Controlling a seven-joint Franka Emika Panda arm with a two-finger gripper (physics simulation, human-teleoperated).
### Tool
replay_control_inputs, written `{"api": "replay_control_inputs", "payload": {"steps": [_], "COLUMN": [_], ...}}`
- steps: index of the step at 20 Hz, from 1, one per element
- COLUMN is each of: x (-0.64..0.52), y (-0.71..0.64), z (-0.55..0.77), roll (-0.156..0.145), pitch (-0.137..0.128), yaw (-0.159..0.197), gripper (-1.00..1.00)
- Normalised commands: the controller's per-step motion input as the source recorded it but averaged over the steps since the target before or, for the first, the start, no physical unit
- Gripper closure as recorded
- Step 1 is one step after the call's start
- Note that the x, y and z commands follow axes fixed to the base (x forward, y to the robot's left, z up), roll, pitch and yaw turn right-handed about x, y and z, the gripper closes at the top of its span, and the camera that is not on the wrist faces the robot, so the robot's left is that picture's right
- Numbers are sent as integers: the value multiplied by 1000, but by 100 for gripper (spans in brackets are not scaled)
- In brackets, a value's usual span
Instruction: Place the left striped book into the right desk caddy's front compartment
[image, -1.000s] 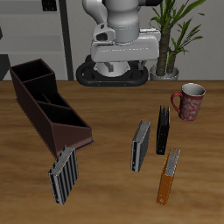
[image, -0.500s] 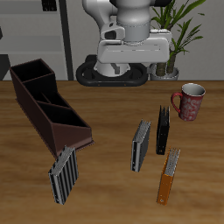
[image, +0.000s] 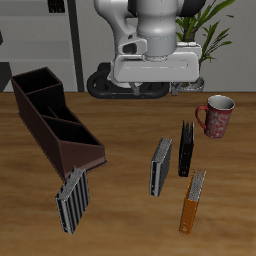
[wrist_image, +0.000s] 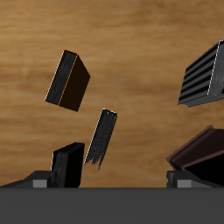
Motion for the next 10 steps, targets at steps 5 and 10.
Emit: {"api": "replay_control_inputs", "payload": {"steps": [5,10], "x": [166,147], "y": [-132,-100], "z": [-248,-334], "roll": [0,-14], "pitch": [-47,-42], "yaw": [-25,-57], "gripper": [-100,-100]}}
